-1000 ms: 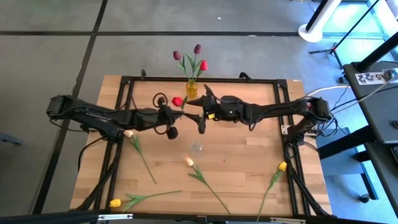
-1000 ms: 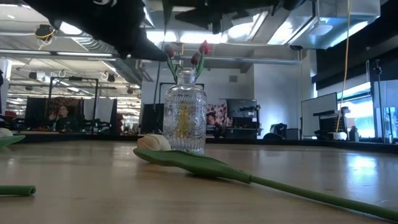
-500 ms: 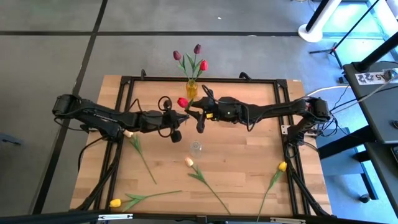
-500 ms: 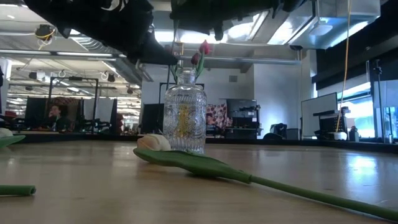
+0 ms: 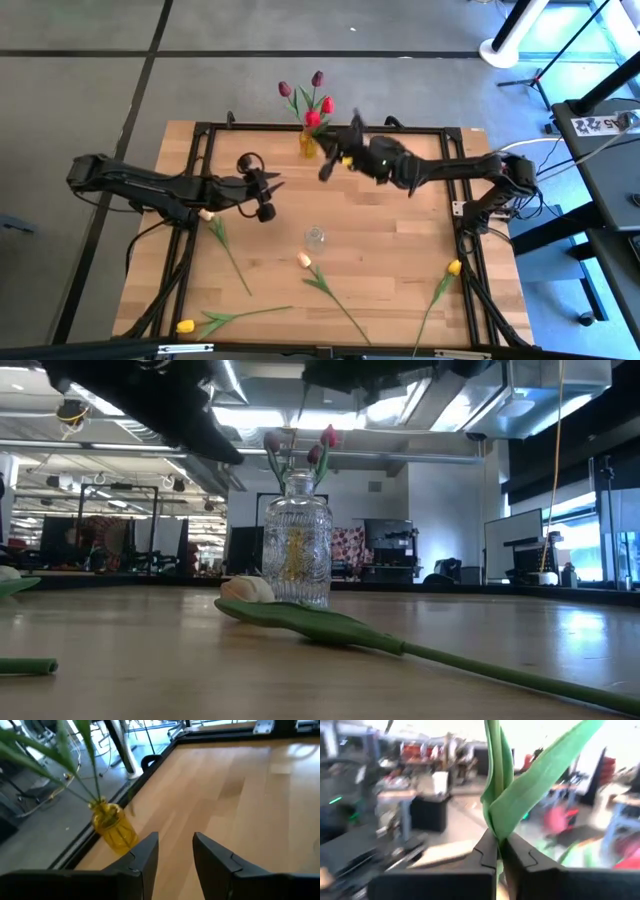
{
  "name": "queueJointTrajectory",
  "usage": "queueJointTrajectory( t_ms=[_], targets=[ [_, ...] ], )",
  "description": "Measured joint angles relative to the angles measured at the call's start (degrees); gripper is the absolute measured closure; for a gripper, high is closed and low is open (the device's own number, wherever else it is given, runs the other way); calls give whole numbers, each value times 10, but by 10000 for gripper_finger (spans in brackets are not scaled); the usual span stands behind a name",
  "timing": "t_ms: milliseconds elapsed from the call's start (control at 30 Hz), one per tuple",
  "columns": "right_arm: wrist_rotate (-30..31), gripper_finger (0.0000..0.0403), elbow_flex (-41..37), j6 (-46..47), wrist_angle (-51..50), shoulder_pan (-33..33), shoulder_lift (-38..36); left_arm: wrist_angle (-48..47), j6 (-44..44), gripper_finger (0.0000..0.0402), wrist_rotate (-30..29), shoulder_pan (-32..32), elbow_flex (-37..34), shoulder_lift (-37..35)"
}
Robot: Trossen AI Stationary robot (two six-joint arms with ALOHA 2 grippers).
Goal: Sort flowers into vase by color
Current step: Put the red flower into the yellow vase
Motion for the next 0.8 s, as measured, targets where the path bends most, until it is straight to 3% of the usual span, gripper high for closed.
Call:
queueJointTrajectory(
  t_ms=[200,333,567,800],
  targets=[
    [9,396,0,-28,85,-84,38,-5,-51,292,27,-7,-26,-30],
    [8,398,0,-2,89,-121,56,10,-76,301,27,-17,-58,-29],
    [-6,398,0,38,76,-132,82,22,-97,312,21,-24,-83,-29],
    [-6,396,0,35,77,-123,81,52,-64,317,21,-12,-83,-29]
  ],
)
